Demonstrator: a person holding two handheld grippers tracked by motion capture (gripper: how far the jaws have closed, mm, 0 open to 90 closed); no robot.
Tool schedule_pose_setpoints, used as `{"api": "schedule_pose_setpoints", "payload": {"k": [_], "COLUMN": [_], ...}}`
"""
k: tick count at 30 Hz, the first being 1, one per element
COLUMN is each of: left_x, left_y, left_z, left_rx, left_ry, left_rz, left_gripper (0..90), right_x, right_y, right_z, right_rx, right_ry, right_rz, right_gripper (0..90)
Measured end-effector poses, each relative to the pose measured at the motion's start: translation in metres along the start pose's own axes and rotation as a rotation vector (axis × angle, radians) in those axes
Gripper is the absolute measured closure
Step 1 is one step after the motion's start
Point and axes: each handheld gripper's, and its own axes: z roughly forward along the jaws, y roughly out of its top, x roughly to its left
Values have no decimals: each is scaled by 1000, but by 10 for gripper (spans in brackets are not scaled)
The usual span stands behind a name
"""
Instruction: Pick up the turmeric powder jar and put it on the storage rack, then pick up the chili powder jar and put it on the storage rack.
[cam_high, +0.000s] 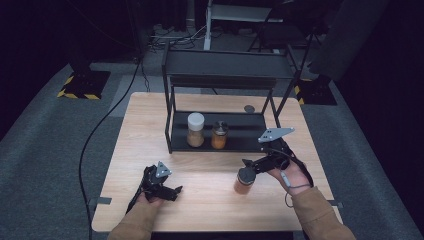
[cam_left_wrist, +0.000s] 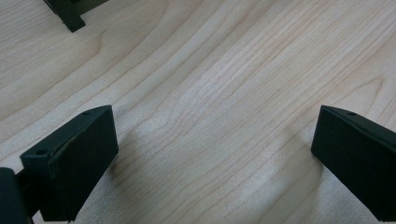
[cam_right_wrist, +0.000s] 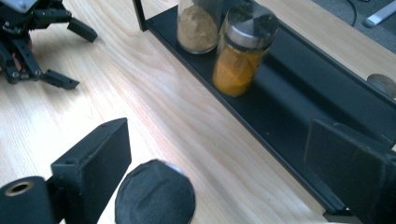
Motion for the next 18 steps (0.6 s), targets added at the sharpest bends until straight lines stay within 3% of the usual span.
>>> {"api": "schedule_pose_setpoints", "payload": {"k": [5,18], "left_x": [0,0], "left_y": [0,0], "left_z": [0,0], "left_rx": [-1,0], "left_ry": [0,0], "left_rz": [1,2], "left_gripper": [1,1], "right_x": [8,15], "right_y": [-7,-32], "right_z": [0,10], "right_rx": [3,5], "right_ry": [-7,36], "right_rz": [-19,-4], "right_gripper": [55,53]}}
